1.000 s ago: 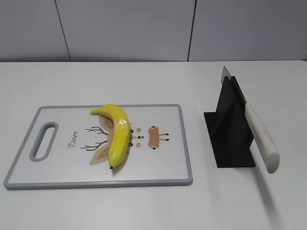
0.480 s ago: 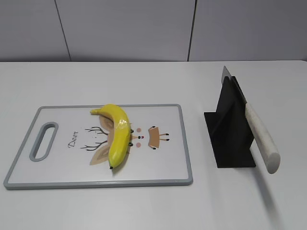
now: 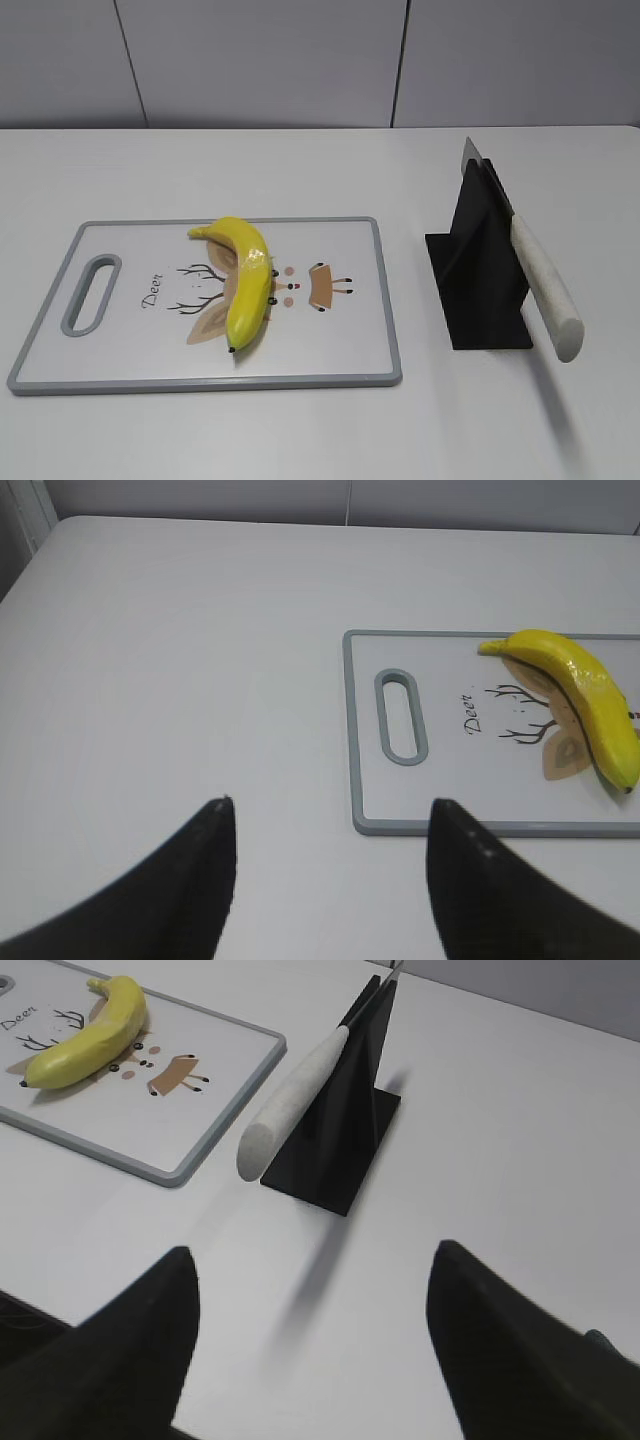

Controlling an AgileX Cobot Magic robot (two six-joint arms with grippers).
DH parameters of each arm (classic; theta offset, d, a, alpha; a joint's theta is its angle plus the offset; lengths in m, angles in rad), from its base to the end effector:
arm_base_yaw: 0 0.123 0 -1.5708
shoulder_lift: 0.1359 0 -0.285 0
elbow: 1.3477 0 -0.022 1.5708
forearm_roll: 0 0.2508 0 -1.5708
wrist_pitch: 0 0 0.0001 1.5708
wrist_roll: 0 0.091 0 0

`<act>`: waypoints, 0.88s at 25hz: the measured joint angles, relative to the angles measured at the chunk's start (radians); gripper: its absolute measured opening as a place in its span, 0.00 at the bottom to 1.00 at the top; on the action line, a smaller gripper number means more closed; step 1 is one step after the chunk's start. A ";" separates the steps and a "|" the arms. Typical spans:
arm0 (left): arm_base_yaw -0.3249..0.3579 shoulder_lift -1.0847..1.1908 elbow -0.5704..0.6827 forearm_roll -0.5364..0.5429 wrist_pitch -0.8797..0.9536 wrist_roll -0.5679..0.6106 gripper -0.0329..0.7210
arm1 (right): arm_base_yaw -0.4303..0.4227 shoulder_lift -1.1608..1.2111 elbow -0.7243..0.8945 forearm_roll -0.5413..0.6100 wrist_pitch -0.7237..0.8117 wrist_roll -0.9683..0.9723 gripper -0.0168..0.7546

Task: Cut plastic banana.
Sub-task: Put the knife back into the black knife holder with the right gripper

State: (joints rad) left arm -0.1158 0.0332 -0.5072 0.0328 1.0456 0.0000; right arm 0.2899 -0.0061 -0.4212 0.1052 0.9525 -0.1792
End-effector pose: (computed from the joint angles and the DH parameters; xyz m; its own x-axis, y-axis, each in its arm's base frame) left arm 0.0004 0.0025 0.2806 -0.4608 0.0702 -0.8847 0.0981 0.9948 0.0278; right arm 0.0045 0.0095 0.2641 -0.3590 -0.2296 -0.9046 -0.4043 0.9119 -0.0710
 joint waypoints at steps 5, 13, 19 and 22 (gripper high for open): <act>0.000 0.000 0.000 0.000 0.000 0.000 0.81 | 0.000 0.000 0.001 -0.051 -0.002 0.003 0.72; 0.000 0.000 0.000 0.000 0.000 0.000 0.80 | 0.000 0.000 0.001 -0.051 -0.002 0.007 0.72; 0.000 0.000 0.000 0.000 0.000 0.000 0.80 | -0.012 0.000 0.001 -0.051 -0.002 0.007 0.72; 0.000 0.000 0.000 0.000 0.000 0.000 0.79 | -0.054 0.000 0.001 -0.051 -0.002 0.007 0.72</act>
State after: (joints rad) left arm -0.1158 0.0332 -0.5072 0.0328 1.0456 0.0000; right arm 0.2355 -0.0061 -0.4204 0.0539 0.9506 -0.1719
